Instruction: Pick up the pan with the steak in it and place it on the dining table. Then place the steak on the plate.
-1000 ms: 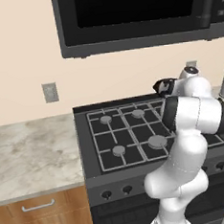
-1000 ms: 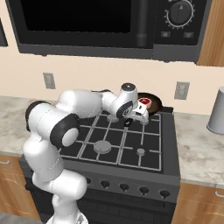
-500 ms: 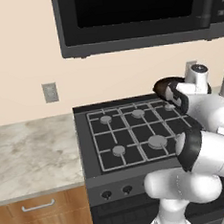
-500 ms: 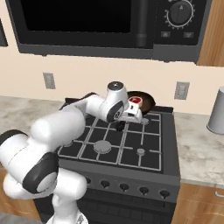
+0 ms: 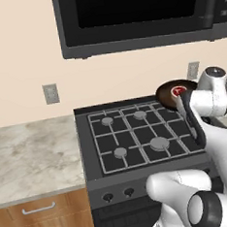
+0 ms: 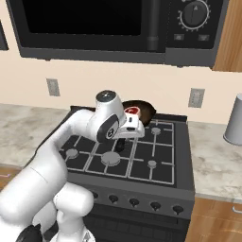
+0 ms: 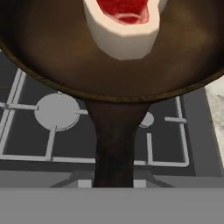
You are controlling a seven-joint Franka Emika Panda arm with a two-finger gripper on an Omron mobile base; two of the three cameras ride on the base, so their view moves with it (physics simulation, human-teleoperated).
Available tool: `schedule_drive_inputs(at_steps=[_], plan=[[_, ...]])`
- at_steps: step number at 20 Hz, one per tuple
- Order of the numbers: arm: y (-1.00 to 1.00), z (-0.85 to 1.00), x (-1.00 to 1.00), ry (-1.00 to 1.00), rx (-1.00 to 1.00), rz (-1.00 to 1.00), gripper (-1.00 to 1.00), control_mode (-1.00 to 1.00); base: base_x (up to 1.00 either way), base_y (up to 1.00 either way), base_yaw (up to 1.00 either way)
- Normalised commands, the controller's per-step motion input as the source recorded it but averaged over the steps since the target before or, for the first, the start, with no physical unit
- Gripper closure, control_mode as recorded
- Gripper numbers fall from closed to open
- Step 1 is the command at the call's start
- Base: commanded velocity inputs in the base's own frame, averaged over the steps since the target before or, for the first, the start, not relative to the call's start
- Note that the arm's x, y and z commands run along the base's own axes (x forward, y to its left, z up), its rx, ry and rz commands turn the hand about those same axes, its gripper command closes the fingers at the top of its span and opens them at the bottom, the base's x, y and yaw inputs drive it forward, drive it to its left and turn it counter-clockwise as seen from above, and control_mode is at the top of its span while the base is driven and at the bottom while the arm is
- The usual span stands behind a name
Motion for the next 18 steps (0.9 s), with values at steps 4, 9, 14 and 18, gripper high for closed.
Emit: schedule_drive_inputs(at_steps=[4,9,14,18], plan=[[0.18,0.64,-0.87,0.06,-0.05,0.15,1.0,-1.0,0.0,0.0,0.0],[0.16,0.71,-0.83,0.06,-0.03,0.16,1.0,-1.0,0.0,0.0,0.0],[0.14,0.68,-0.79,0.05,-0.03,0.18,1.0,-1.0,0.0,0.0,0.0],[0.13,0.64,-0.78,0.05,-0.02,0.18,1.0,-1.0,0.0,0.0,0.0]])
